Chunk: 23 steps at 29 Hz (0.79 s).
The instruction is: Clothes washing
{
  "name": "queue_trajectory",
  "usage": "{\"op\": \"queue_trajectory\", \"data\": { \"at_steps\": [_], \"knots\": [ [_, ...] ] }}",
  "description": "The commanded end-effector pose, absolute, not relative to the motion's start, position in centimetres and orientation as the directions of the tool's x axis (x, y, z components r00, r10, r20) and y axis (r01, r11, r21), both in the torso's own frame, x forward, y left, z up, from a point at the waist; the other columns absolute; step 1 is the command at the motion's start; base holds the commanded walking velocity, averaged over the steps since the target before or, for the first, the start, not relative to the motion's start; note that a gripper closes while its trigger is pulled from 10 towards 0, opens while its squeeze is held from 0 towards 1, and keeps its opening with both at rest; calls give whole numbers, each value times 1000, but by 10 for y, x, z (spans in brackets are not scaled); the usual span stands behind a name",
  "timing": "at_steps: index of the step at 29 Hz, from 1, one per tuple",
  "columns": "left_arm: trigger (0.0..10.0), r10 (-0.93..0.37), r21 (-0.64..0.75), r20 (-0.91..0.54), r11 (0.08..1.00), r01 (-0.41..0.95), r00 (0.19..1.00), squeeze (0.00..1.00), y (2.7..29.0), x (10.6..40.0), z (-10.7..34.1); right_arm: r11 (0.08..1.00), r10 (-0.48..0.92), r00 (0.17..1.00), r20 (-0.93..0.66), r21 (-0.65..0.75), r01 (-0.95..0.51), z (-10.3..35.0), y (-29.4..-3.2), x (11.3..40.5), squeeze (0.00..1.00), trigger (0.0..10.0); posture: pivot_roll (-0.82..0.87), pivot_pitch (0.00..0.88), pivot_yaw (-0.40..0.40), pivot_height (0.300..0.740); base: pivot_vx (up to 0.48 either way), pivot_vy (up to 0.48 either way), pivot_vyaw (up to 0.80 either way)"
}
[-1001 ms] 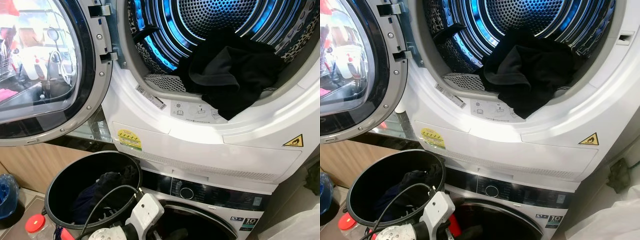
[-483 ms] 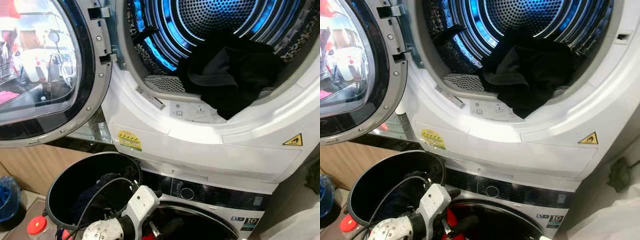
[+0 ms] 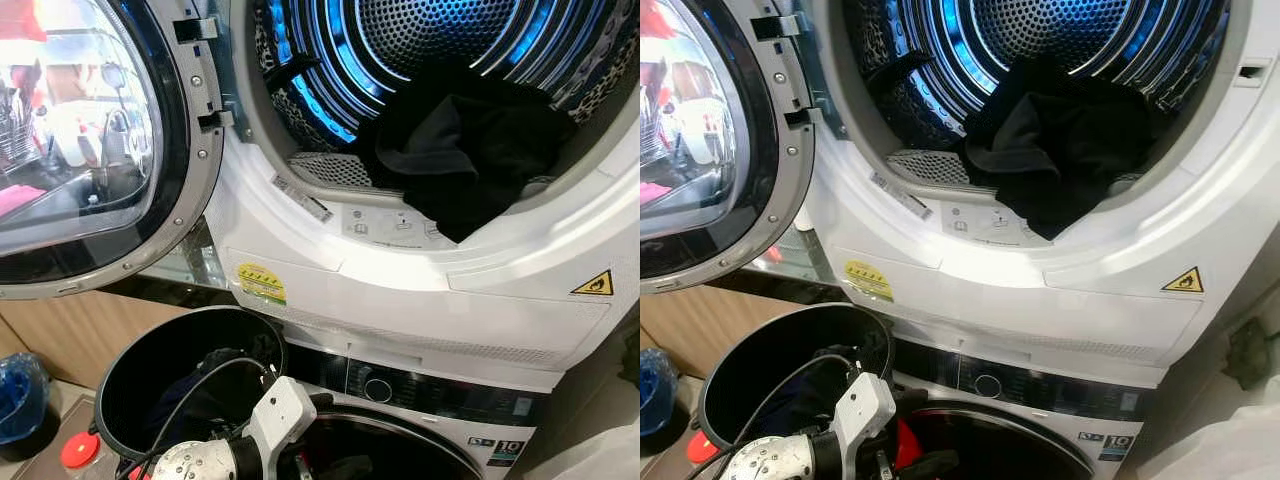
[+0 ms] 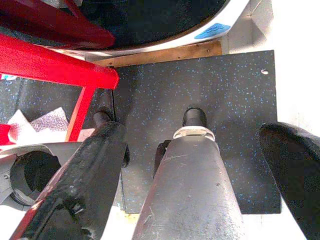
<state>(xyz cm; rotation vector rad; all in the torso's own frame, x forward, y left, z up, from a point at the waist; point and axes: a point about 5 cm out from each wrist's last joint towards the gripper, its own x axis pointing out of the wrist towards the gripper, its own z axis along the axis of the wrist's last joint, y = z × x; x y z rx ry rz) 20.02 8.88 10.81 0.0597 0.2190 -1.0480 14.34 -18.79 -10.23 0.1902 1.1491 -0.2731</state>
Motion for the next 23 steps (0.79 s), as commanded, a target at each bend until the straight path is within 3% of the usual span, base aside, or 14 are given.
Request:
{"op": "queue_trajectory", "data": {
  "at_steps": [1,20,21,23],
  "knots": [
    [10000,-860,-61,-202,489,870,469,0,88,199,111,953,-107,387,-916,15,301,-101,-185,147,0,10000,143,0,58,740,0,0,0],
    [10000,-860,-61,-202,489,870,469,0,88,199,111,953,-107,387,-916,15,301,-101,-185,147,0,10000,143,0,58,740,0,0,0],
    [10000,-875,-70,-199,462,884,442,0,88,197,113,953,-110,382,-918,11,302,-102,-185,145,0,10000,142,0,54,740,0,0,0],
    [10000,-956,214,-83,259,942,281,0,60,220,159,965,-76,375,-924,26,260,-104,-186,138,0,10000,76,0,52,740,0,0,0]
  ]
}}
